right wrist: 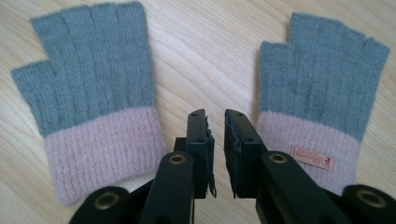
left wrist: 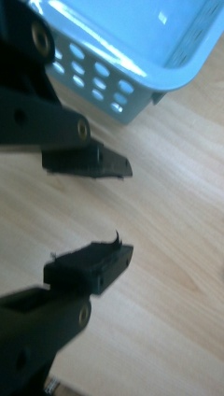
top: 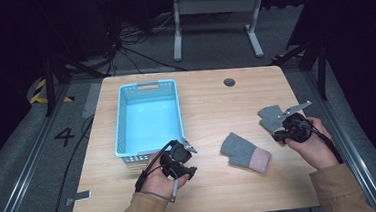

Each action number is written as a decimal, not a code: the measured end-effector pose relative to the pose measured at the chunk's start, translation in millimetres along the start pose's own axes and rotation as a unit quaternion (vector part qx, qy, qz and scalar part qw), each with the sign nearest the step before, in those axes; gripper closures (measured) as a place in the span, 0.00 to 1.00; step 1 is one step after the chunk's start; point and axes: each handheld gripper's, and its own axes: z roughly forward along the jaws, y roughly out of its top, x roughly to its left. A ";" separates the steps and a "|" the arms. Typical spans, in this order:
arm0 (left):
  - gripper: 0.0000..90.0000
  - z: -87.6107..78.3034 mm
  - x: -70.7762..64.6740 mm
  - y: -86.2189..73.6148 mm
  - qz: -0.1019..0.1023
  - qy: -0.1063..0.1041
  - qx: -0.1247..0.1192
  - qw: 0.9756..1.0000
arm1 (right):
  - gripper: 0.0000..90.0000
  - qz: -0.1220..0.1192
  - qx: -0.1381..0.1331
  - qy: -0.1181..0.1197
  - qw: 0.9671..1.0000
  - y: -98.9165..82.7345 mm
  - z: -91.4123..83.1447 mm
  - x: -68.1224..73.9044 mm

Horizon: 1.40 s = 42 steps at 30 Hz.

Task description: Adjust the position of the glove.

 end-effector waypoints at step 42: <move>0.58 -14.8 -5.4 -8.7 -0.017 -0.003 -0.034 0.999 | 1.00 -0.106 -0.017 0.101 0.989 62.8 73.3 103.3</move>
